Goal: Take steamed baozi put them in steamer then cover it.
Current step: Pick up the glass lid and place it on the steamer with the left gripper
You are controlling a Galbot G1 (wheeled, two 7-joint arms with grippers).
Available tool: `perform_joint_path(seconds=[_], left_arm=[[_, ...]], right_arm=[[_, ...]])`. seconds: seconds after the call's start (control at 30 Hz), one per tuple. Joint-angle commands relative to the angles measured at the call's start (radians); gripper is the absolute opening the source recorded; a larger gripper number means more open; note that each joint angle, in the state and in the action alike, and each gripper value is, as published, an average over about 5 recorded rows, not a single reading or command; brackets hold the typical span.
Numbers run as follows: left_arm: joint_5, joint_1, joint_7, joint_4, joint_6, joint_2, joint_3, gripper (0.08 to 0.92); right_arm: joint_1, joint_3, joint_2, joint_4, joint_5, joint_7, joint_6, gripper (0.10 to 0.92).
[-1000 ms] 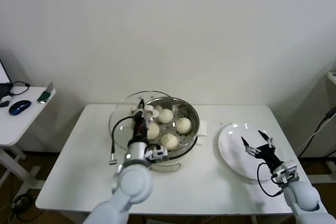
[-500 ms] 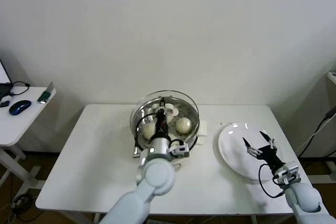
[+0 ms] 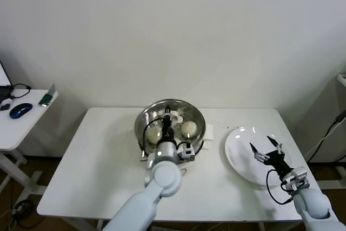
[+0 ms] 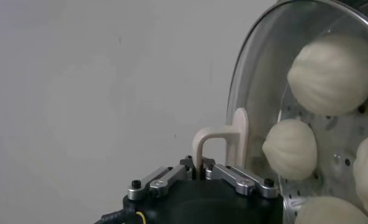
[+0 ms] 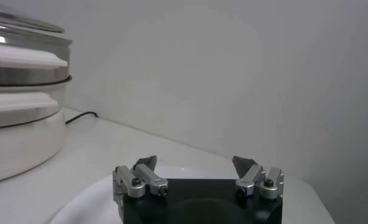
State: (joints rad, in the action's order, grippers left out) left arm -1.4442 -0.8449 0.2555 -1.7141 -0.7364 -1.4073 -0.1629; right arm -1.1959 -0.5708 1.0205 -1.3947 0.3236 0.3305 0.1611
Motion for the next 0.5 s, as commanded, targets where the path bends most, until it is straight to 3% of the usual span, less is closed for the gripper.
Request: perform_joint_path(seconds=[0.03, 0.5], left_arm=[[0.005, 0.024, -0.003, 0.036, -0.049, -0.014, -0.015, 0.150], [-0.004, 0.027, 0.003, 0.044, -0.049, -0.021, -0.021, 0.150]], right_arm=[[0.001, 0.001, -0.001, 0.002, -0.002, 0.002, 0.000, 0.823], [-0.001, -0.005, 0.000, 0.008, -0.005, 0.008, 0.006, 0.823]])
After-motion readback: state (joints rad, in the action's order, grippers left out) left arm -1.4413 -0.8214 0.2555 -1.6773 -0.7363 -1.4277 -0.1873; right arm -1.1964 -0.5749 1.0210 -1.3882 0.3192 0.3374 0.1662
